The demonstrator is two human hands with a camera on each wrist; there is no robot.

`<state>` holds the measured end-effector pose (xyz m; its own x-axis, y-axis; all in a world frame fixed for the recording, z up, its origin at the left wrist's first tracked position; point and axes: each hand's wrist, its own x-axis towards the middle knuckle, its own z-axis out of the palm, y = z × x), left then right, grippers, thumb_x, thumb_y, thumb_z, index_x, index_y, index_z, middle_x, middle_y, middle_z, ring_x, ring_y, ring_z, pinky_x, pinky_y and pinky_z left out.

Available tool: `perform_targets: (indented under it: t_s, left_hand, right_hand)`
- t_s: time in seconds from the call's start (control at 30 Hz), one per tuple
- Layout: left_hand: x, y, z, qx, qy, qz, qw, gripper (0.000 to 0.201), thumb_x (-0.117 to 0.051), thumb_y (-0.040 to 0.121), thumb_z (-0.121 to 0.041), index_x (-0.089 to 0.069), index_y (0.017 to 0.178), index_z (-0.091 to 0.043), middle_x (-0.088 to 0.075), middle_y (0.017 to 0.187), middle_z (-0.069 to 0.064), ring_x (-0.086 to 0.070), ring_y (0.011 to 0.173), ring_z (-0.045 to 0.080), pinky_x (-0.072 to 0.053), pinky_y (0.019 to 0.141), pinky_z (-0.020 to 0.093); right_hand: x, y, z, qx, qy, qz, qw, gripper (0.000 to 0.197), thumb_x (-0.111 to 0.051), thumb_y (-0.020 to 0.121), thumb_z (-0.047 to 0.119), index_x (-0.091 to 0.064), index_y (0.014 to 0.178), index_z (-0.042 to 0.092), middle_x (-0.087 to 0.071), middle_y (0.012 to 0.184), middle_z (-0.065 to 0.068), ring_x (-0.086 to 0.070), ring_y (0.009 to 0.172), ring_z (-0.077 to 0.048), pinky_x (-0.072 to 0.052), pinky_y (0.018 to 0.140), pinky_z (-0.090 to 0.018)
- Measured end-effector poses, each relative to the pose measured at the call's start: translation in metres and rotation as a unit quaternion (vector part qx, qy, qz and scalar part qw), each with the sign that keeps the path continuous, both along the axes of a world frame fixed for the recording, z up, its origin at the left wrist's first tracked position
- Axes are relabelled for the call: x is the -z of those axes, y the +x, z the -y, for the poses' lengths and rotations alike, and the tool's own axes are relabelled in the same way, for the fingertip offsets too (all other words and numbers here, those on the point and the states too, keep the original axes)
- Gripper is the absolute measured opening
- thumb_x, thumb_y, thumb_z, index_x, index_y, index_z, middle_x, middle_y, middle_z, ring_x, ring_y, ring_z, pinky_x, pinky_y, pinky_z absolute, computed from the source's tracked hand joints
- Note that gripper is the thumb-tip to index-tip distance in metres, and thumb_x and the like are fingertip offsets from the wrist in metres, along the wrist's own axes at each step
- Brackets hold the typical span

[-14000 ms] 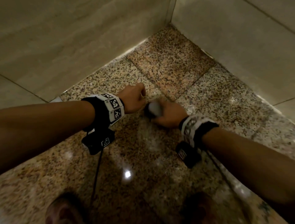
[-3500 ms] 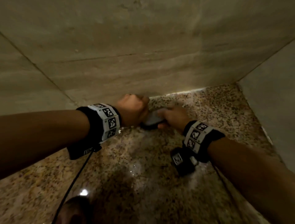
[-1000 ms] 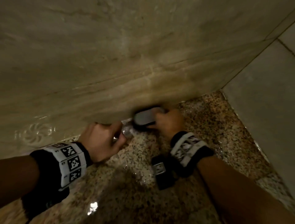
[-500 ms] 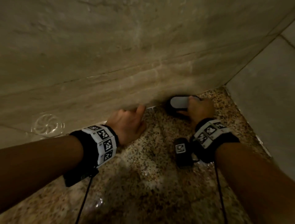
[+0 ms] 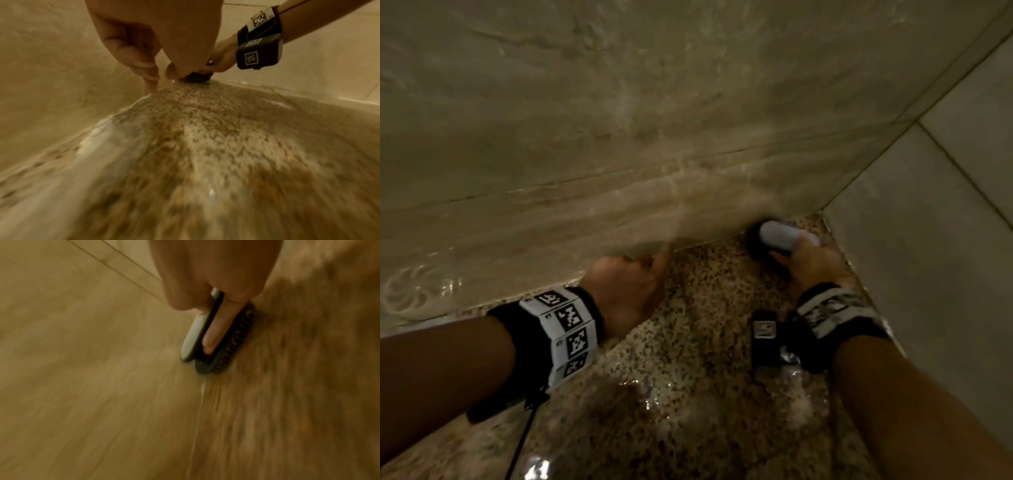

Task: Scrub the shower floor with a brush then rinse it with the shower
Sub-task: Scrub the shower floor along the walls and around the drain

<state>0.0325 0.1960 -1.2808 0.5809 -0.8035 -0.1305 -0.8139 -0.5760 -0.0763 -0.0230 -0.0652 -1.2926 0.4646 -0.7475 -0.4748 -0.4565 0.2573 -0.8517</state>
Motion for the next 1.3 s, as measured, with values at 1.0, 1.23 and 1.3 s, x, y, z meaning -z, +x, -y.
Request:
perform_targets:
  t_s: [1.0,1.23,1.3]
  left_hand:
    - [-0.024,-0.014,0.09,-0.05,0.011,-0.109,0.993,0.051,-0.035,0.097,-0.038,-0.024,0.141,-0.014,-0.057,0.127,0.009,-0.058,0.107,0.034,-0.049,0.084,0.038]
    - [-0.037,-0.01,0.119,-0.017,0.012,-0.061,0.998,0.043,-0.033,0.098,-0.036,-0.03,0.133,-0.011,-0.064,0.109,0.007,-0.063,0.094,0.034,-0.04,0.065,0.034]
    - [-0.04,-0.01,0.125,-0.014,0.02,-0.042,0.999,0.044,-0.033,0.098,-0.036,-0.031,0.134,-0.011,-0.064,0.111,0.007,-0.063,0.095,0.033,-0.037,0.064,0.033]
  right_hand:
    - [0.016,-0.041,0.033,-0.343,-0.36,-0.221,0.839,0.056,-0.053,0.095,0.031,-0.036,0.144,0.009,-0.044,0.142,-0.015,-0.05,0.121,-0.034,-0.044,0.099,-0.04]
    - [0.008,-0.008,0.014,-0.345,-0.338,-0.322,0.814,0.066,-0.048,0.098,0.041,-0.026,0.144,-0.001,-0.048,0.137,-0.02,-0.054,0.119,-0.036,-0.046,0.095,-0.042]
    - [0.015,-0.006,0.015,-0.344,-0.365,-0.316,0.806,0.065,-0.05,0.096,0.045,-0.032,0.141,0.001,-0.054,0.131,-0.019,-0.057,0.114,-0.035,-0.048,0.091,-0.041]
